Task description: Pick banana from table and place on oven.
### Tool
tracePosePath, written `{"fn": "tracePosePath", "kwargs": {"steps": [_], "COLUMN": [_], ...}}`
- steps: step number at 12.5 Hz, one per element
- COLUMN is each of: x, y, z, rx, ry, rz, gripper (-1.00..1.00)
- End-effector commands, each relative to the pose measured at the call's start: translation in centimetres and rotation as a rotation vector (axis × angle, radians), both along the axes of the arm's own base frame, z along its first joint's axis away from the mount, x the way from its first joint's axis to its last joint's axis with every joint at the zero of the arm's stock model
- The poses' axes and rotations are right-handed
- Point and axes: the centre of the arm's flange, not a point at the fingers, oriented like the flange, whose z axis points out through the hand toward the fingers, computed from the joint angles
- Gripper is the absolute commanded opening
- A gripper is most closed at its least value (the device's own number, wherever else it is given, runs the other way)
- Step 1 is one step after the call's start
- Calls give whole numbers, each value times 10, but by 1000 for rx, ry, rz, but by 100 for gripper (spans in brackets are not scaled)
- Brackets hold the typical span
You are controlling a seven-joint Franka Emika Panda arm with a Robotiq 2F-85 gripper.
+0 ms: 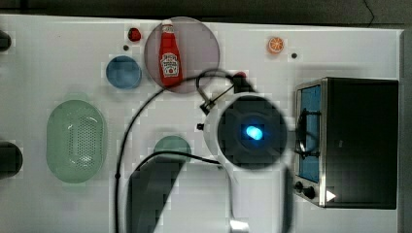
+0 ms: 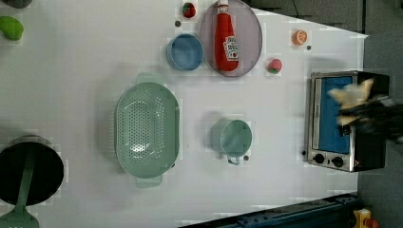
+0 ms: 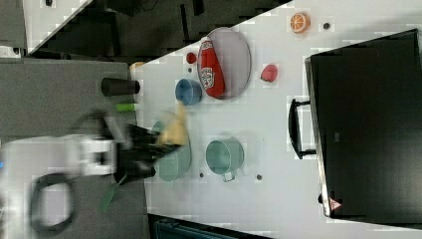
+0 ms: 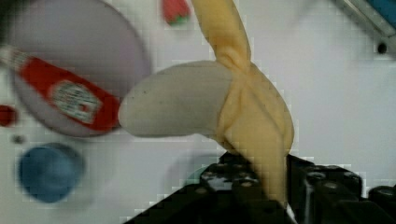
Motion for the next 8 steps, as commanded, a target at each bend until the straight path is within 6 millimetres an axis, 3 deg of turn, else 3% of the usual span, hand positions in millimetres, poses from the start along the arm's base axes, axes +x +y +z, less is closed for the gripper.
{"fn": "tracePosePath", "kwargs": {"steps": [1, 4, 8], "x": [-1, 4, -9], "y": [-12, -72, -190], "z": [38, 39, 3], "rx": [-9, 6, 29], "ry": [20, 22, 66], "rz": [-41, -117, -85], "gripper": [-62, -62, -62]}}
